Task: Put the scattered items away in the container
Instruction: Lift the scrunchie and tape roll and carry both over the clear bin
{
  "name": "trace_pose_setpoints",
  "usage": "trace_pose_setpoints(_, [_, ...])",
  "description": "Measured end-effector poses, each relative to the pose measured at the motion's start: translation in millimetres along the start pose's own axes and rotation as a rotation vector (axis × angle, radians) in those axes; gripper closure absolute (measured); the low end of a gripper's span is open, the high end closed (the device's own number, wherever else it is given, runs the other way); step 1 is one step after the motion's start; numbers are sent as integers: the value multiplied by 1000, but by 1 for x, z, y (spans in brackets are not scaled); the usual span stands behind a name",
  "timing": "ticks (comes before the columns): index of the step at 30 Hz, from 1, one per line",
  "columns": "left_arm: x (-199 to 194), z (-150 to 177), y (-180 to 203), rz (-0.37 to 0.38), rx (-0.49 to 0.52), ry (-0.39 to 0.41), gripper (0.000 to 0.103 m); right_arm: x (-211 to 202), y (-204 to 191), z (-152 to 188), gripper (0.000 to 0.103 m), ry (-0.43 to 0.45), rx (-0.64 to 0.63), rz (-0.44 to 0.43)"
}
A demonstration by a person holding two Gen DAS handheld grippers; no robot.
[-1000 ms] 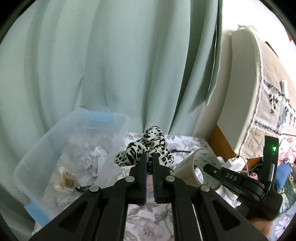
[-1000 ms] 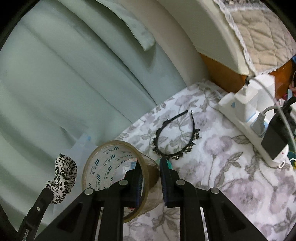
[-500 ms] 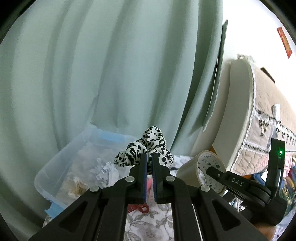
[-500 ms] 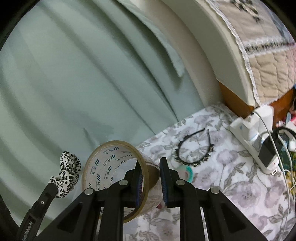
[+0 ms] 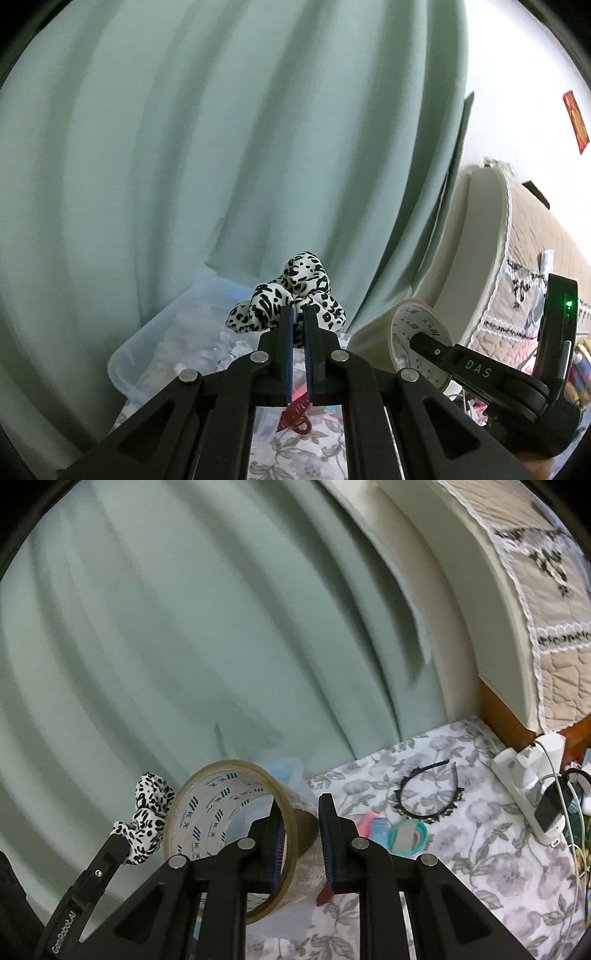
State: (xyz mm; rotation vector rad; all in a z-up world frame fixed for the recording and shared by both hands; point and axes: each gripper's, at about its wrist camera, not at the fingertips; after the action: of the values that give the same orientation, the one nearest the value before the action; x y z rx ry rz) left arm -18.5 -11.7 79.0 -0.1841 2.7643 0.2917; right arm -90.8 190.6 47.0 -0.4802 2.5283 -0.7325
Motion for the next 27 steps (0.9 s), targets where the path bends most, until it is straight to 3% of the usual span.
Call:
trace_pose_setpoints(11, [4, 0, -40, -31, -72, 3, 98, 12, -39, 10, 84, -31, -70, -19])
trace_pose_setpoints(27, [46, 14, -89, -63, -168, -73, 98, 61, -58, 32, 84, -139, -127, -3])
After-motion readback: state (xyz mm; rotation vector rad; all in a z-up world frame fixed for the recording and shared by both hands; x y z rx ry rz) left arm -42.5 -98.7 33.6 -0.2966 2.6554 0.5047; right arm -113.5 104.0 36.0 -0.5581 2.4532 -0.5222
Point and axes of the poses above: each gripper's, at about its wrist camera, not at the fingertips, and x roughly the way its jaws point, y to its right, z to its underside, and after that the axes turned 10 degrees about -z, right-handed
